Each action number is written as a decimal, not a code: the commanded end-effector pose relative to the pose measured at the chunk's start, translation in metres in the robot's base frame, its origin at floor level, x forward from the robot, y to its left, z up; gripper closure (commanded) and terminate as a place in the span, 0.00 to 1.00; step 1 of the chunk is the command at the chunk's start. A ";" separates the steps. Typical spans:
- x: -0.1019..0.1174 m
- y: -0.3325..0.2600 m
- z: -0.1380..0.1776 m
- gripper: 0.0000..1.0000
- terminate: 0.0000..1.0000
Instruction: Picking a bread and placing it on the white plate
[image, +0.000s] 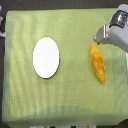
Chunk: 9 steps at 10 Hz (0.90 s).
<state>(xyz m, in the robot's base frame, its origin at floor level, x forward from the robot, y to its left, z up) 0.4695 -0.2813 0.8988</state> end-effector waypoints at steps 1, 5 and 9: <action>0.000 0.001 -0.001 0.00 0.00; 0.010 0.007 -0.018 0.00 0.00; -0.002 0.014 -0.071 0.00 0.00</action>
<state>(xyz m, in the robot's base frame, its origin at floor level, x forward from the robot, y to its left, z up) 0.4739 -0.2751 0.8785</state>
